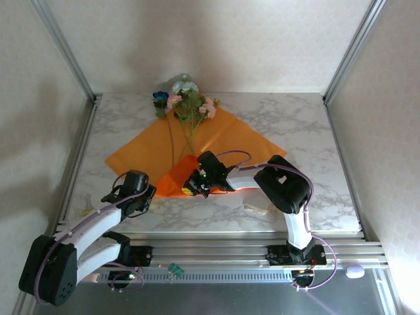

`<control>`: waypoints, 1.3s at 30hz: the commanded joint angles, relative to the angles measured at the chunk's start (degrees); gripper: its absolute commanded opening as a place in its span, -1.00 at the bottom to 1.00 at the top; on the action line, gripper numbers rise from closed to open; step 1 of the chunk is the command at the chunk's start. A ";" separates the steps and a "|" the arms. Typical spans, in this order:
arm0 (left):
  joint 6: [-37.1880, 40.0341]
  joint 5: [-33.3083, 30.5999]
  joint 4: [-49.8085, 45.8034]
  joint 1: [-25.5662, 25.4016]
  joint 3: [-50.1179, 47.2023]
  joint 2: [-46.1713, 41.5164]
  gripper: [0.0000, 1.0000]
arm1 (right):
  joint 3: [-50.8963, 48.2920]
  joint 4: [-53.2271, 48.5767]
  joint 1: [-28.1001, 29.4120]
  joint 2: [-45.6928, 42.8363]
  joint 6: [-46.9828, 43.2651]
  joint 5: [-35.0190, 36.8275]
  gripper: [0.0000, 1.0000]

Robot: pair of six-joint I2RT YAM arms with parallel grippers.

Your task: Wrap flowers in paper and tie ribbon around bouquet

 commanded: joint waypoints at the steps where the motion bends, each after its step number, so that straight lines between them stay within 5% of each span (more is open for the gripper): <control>1: -0.43 -1.19 1.52 0.45 -2.07 -0.92 -0.46 | -1.72 -4.64 -1.06 3.21 0.56 3.02 -0.88; 13: -0.92 -1.72 -1.67 0.36 -1.32 -3.57 -1.00 | -1.15 -6.20 -1.27 -2.23 -1.54 5.34 -0.57; 18: -0.99 -0.47 -2.25 0.19 -1.05 -3.73 -1.00 | -5.79 -4.85 0.01 -7.69 2.67 6.16 -0.34; 21: -1.42 0.30 -2.31 0.23 -0.67 -5.11 -1.00 | -10.61 4.25 2.10 -8.51 11.79 7.78 -0.18; 28: -1.56 1.70 -3.26 0.27 0.36 -6.79 -1.00 | -10.33 16.67 7.59 -5.11 27.60 13.27 -0.08; 32: -1.12 2.26 -3.79 0.28 0.38 -6.56 -1.00 | -9.65 12.57 8.50 -7.81 29.09 15.77 -0.11; 36: -0.78 0.05 -10.20 0.28 1.26 -8.59 -1.00 | -9.39 0.10 5.68 -14.07 19.69 19.19 -0.11; 37: -0.48 -0.80 -12.64 0.35 1.77 -8.93 -0.94 | -9.65 -0.69 4.68 -14.35 18.30 18.90 -0.12; 39: 0.89 -3.24 -17.99 0.13 3.51 -9.38 -0.42 | -9.88 -1.57 2.89 -14.37 15.83 17.54 -0.12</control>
